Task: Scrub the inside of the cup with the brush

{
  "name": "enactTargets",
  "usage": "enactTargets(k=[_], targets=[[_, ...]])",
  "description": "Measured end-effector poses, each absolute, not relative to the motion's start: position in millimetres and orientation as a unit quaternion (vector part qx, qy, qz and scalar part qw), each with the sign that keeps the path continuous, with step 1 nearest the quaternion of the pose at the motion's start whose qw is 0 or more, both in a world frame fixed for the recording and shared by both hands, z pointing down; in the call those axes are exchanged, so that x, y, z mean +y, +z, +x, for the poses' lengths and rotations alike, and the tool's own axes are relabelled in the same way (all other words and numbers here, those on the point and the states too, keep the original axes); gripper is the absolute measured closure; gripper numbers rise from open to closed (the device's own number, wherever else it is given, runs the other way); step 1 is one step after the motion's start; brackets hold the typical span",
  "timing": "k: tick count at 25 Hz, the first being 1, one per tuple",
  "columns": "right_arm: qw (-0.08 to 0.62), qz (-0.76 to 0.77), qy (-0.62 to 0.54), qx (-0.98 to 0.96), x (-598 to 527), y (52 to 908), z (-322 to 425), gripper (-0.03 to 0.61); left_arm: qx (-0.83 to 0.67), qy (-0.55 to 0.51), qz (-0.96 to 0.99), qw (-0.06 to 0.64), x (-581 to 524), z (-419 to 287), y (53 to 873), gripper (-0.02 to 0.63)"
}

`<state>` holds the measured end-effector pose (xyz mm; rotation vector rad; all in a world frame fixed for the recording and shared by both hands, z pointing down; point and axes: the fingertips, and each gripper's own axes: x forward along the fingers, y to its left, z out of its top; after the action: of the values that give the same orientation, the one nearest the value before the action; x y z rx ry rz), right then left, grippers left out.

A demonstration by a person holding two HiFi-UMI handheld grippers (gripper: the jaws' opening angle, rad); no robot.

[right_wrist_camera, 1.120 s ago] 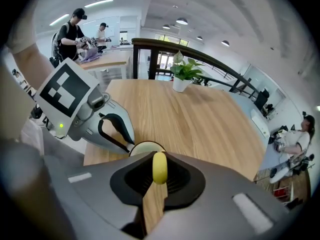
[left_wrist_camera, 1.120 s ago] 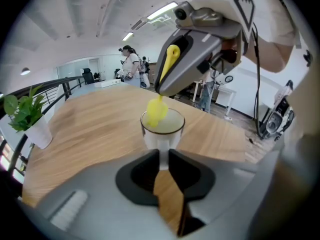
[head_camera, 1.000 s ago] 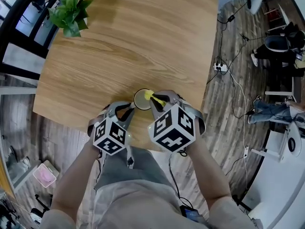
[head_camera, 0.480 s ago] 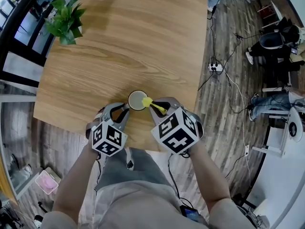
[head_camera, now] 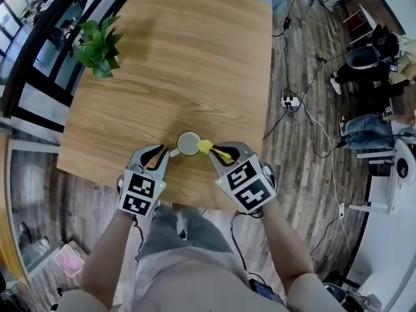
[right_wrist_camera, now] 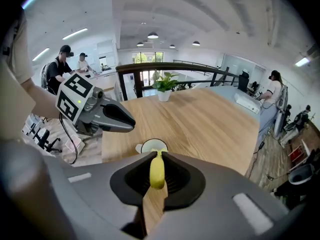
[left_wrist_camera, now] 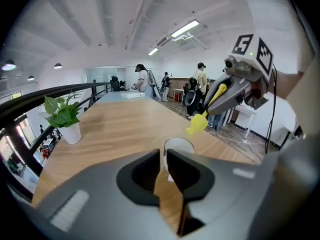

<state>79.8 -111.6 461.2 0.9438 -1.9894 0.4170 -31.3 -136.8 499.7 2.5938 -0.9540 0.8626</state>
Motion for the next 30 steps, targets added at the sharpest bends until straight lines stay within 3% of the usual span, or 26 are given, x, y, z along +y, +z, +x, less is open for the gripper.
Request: enactTargets(k=[9,17,30], targets=[[0.355,0.429,0.170,-0.813,-99,400,73,0.549,-0.322,0.231,0.913,0.100,-123,-27,399,0.584],[0.296,0.463,0.119,-0.827,-84,326,69,0.549,-0.334,0.175,0.924,0.064,-107,-24,316,0.607],[0.143,0.526,0.021,-0.838,-53,192,80,0.549,-0.348,0.100,0.932,-0.020,-83,-18,206,0.611]])
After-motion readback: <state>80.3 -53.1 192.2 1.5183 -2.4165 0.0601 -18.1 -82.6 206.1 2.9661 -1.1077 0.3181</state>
